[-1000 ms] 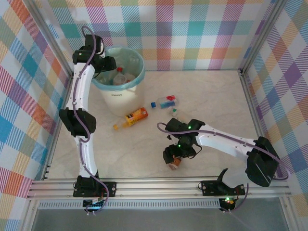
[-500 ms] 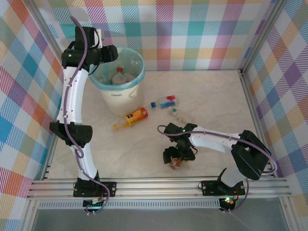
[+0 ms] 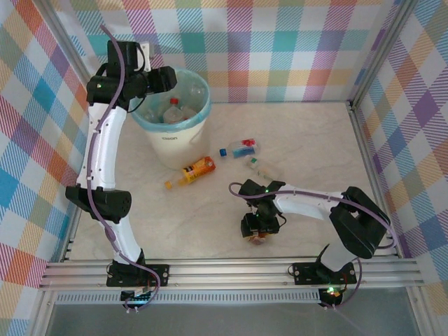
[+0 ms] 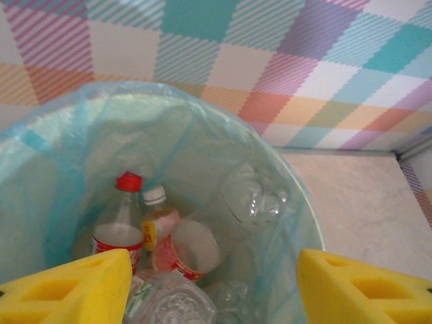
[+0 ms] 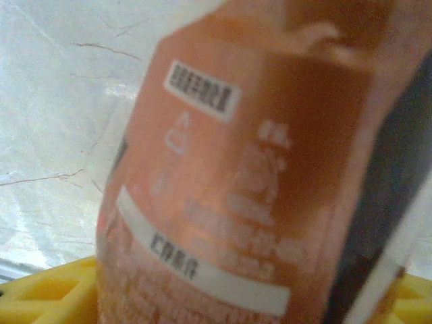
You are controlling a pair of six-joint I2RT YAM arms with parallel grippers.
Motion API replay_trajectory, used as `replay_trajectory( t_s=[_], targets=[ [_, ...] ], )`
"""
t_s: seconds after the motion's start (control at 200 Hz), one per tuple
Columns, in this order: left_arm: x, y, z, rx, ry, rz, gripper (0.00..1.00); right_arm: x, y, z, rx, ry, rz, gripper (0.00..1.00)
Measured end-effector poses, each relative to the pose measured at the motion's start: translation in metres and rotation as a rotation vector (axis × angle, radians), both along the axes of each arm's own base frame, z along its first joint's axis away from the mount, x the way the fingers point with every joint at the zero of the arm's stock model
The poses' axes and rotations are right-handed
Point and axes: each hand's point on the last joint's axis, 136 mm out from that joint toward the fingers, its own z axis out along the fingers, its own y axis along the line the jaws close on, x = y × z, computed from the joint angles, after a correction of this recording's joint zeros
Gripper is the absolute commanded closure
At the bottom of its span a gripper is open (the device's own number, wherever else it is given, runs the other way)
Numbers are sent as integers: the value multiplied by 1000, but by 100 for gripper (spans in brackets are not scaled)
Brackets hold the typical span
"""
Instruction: Put the plastic bottles in the bin
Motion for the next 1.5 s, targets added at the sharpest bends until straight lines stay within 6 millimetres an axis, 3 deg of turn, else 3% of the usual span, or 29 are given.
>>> replay_trajectory(
  t_s=[0.075,0.21,0.44,0.615,0.78,0.995,1.16,1.505],
  targets=[
    [-2,-9,-6,-24,25,-37,33,1,1,7,23,-20,18,36],
    [-15,-40,-17,-98,80,-163,29,8,10,42,140,-127,74,37],
    [-83,-130,-45,-253,235,-526,20,31,36,133,390,-422,219,37],
    [-125,-171,-57,-338,318,-720,19,55,58,194,507,-640,307,38],
    [-146,-178,-55,-399,332,-799,19,67,67,226,560,-771,348,39],
    [-173,-182,-30,-457,288,-902,22,80,82,261,618,-878,378,39],
    [-188,-188,-21,-471,275,-959,36,87,90,268,634,-905,382,38],
    [-188,-189,-21,-461,260,-965,67,88,100,279,685,-923,397,38]
  ],
)
